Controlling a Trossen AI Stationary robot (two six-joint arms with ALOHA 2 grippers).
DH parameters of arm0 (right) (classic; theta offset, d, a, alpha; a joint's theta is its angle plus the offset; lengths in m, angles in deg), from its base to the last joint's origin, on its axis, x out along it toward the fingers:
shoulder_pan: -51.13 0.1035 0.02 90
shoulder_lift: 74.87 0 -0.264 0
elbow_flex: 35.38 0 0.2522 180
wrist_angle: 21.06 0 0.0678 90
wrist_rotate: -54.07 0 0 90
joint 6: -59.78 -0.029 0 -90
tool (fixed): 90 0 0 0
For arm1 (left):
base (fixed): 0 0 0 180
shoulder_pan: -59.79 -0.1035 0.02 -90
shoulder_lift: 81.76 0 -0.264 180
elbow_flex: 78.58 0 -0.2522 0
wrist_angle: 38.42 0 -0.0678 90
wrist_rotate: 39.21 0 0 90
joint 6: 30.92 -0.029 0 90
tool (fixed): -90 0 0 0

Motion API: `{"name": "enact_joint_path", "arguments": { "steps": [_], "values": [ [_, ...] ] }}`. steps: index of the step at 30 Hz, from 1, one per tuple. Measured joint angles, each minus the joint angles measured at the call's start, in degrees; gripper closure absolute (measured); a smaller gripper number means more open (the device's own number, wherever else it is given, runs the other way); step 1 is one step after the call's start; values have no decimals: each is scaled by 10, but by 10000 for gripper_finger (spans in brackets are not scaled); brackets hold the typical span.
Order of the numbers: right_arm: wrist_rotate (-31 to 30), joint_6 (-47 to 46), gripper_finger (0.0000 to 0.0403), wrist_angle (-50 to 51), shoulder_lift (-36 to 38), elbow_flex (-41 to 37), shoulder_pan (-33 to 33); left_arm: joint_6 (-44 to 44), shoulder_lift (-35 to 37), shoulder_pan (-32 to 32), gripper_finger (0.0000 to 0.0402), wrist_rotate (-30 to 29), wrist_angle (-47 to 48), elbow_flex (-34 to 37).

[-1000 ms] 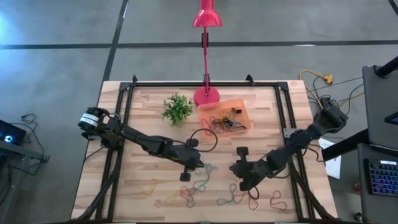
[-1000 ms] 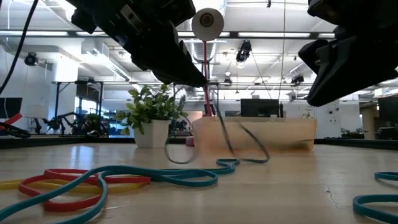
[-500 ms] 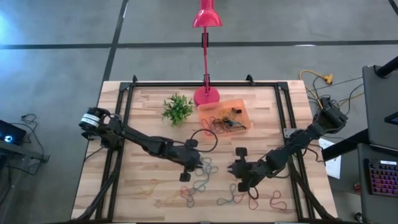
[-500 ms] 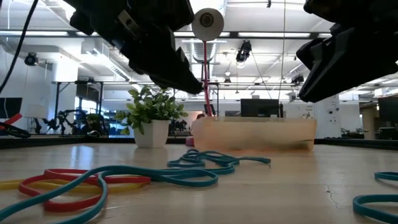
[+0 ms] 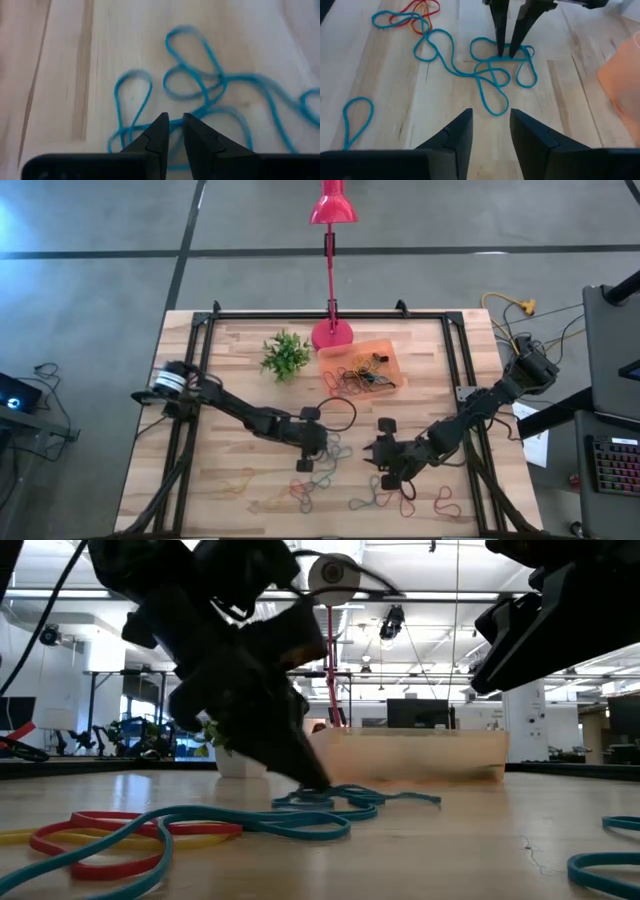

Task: Pick and place rubber bands into bin
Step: Put the blue rubberband into the orange container

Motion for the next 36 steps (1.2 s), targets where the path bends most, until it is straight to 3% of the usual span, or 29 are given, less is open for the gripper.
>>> {"name": "enact_joint_path", "arguments": {
  "steps": [8,16,36],
  "values": [
    [30,-15,294,-2,0,0,2,-16,13,0,360,0,-18,-1],
    [30,-18,306,-6,0,0,8,-32,13,-5,360,-34,-13,1],
    [28,-9,309,-7,0,0,7,-43,12,-19,360,-26,-13,6]
  ]
}}
